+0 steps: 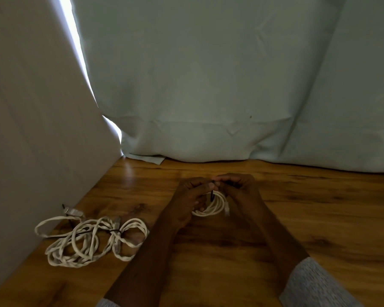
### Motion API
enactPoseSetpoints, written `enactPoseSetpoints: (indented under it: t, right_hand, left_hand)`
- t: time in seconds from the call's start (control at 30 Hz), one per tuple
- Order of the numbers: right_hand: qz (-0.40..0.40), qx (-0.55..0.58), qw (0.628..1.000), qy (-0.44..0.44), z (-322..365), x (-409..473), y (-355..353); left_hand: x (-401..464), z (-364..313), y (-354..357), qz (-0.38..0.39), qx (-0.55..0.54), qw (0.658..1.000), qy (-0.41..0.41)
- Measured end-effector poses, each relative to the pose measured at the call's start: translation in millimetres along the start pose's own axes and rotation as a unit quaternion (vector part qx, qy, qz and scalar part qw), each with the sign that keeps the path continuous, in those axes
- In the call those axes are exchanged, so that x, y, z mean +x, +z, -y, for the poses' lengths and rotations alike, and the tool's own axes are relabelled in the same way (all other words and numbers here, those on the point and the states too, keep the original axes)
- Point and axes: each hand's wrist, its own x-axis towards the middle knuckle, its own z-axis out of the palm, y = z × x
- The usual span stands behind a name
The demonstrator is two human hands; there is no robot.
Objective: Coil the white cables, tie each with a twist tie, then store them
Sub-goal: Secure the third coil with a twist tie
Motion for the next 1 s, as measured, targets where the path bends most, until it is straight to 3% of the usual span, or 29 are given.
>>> enactPoseSetpoints:
  t: [0.57,0.77,1.0]
  right_hand:
    - [0.02,-0.032,0.999,0.01,-1,3,0]
    - [-0.028,-0.016,0.999,-0.013,-3,4,2]
    - [-0.028,-0.042,0.997,-0.056,-4,6,4]
  left_hand:
    - [-5,-13,6,-0.039,0.036,0.997,-0.058]
    - [-4,-12,5,-0.053,0.043,0.995,-0.068]
    - [0,-8,2,-0.063,0.05,0.993,-0.084]
